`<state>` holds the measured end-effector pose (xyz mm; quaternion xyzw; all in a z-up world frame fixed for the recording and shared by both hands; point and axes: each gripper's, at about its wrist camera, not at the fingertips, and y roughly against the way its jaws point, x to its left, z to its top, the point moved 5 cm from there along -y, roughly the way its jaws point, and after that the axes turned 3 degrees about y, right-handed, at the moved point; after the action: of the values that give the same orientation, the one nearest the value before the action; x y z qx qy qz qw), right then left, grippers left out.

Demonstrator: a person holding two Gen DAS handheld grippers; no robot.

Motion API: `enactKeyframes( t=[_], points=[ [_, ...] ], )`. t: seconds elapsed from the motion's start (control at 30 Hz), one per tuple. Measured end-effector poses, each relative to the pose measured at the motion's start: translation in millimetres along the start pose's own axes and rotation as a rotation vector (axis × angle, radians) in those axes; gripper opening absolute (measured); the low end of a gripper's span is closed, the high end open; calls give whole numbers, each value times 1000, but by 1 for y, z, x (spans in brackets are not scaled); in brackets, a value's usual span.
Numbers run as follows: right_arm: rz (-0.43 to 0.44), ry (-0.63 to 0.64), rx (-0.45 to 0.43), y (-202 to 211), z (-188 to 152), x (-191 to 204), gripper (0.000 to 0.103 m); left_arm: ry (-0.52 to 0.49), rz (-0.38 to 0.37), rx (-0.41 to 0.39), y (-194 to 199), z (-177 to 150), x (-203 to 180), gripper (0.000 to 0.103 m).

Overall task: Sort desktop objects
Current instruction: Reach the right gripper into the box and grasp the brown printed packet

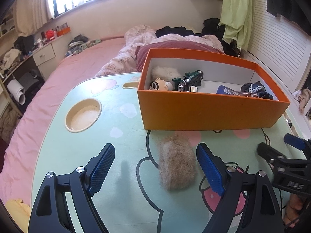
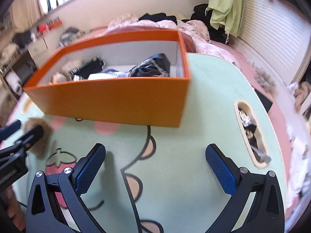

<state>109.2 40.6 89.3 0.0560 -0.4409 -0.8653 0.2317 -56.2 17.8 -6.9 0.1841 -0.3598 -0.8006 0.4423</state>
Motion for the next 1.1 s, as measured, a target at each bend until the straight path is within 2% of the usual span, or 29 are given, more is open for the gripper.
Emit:
enactKeyframes(
  t=[0.1, 0.17, 0.27, 0.3, 0.33, 0.37, 0.43, 0.47, 0.5, 0.57, 0.6, 0.7, 0.8, 0.83, 0.87, 0.97, 1.1],
  points=[
    [66, -49, -40, 19, -2, -10, 78, 9, -3, 3, 0, 0, 1, 86],
    [81, -58, -116, 41, 7, -13, 65, 23, -13, 3, 2, 1, 2, 86],
    [108, -6, -272, 78, 36, -3, 62, 42, -28, 5, 6, 3, 3, 86],
    [125, 25, -290, 84, 48, 5, 60, 45, -29, 5, 7, 4, 4, 86],
    [168, 60, -275, 84, 64, 16, 53, 47, -29, 0, 10, 5, 6, 86],
    [229, 75, -238, 80, 75, 26, 41, 51, -28, -9, 15, 6, 7, 86],
    [368, 59, -102, 55, 99, 44, 27, 61, -19, -38, 26, 9, 12, 86],
    [419, 26, 11, 32, 110, 52, 19, 65, -9, -54, 31, 11, 16, 86],
    [443, 10, 133, 8, 115, 58, 17, 66, 3, -69, 37, 12, 19, 86],
    [519, -14, 313, -25, 114, 65, 17, 64, 20, -91, 45, 12, 26, 86],
    [534, -2, 370, -32, 110, 66, 17, 66, 23, -97, 47, 12, 28, 86],
    [471, 21, 351, -26, 109, 54, 18, 83, 10, -100, 48, 13, 29, 86],
    [381, 66, 298, -18, 116, 53, 40, 82, -26, -85, 45, 14, 22, 86],
    [361, 80, 313, -21, 118, 53, 51, 77, -26, -80, 44, 13, 20, 86],
    [330, 92, 346, -25, 118, 55, 54, 70, -24, -81, 44, 12, 19, 86],
    [288, 77, 396, -29, 114, 44, 54, 67, -7, -93, 47, 10, 21, 86],
    [255, 71, 431, -44, 109, 33, 56, 100, -22, -77, 44, 11, 23, 86]
  ],
)
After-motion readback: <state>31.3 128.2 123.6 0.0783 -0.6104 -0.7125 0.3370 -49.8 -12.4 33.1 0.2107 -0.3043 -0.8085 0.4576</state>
